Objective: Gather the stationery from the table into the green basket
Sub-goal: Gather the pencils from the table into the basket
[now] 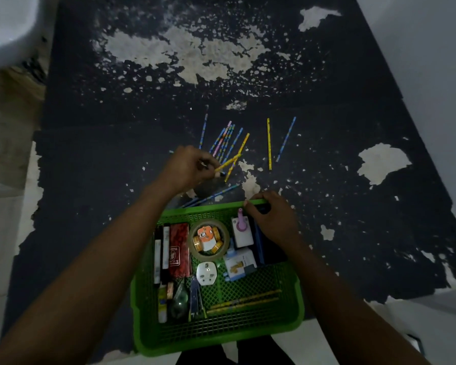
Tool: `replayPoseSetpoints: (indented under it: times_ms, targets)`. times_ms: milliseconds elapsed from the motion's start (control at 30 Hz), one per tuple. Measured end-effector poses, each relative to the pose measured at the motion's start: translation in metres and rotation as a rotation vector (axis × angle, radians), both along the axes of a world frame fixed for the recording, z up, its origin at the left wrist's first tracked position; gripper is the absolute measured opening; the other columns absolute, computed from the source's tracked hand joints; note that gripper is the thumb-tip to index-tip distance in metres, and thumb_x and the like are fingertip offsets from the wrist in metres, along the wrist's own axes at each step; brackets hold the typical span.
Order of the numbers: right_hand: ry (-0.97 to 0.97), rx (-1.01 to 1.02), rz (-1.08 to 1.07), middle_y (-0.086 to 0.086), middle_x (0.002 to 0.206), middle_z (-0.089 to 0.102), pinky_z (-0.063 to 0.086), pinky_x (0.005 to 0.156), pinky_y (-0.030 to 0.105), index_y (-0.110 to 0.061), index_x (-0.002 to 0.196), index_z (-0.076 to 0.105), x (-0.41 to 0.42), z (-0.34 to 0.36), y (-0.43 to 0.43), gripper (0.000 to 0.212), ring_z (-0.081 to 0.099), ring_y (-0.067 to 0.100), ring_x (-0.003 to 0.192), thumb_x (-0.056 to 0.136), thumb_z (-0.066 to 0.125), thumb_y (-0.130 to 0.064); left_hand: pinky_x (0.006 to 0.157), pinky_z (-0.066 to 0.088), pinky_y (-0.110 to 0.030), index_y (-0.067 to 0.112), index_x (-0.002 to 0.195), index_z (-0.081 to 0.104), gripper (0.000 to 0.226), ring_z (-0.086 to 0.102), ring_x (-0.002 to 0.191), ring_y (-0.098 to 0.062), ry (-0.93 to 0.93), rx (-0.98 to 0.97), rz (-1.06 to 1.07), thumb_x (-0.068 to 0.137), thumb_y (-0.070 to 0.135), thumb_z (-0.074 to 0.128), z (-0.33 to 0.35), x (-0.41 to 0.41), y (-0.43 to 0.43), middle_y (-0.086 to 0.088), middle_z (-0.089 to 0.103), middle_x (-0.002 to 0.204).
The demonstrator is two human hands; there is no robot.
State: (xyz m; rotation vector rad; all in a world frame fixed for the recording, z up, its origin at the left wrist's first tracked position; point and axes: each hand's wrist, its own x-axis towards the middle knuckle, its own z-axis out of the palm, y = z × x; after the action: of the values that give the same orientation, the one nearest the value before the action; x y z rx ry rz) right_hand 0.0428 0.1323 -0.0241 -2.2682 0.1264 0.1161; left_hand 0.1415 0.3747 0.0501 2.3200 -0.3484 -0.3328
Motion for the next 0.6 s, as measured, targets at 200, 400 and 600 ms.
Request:
replayPoseSetpoints:
  times_ms: [200,400,600]
  targets:
    - [0.01,-0.053,0.01,-0.008,0.087,0.061,0.041,0.066,0.023,-0.026,0.088,0.066,0.0,0.004,0.001,0.023,0.055,0.004,0.078,0.086,0.068,-0.049,0.069,0.055,-0.016,0.019,0.1,0.081,0.021,0.071,0.076,0.001,0.483,-0.113,-0.422,0.08,0.022,0.084,0.051,-0.071,-0.01,0.016,0.077,0.084]
    - [0.025,-0.081,0.008,-0.007,0.09,0.061,0.042,0.066,0.024,-0.025,0.09,0.067,0.0,0.008,0.002,0.025,0.057,0.007,0.081,0.088,0.066,-0.05,0.077,0.055,-0.026,0.028,0.099,0.081,0.022,0.071,0.086,-0.008,0.419,0.202,-0.552,0.078,0.033,0.083,-0.037,-0.163,-0.062,0.011,0.078,0.098]
    - [0.036,-0.087,0.019,-0.009,0.091,0.058,0.038,0.063,0.018,-0.025,0.091,0.065,-0.001,0.009,0.002,0.025,0.055,0.005,0.082,0.088,0.065,-0.05,0.039,0.026,-0.013,0.021,0.037,0.053,0.036,0.049,0.031,-0.012,0.094,0.418,-0.471,0.036,0.015,0.088,-0.098,-0.216,-0.094,0.004,0.05,0.039]
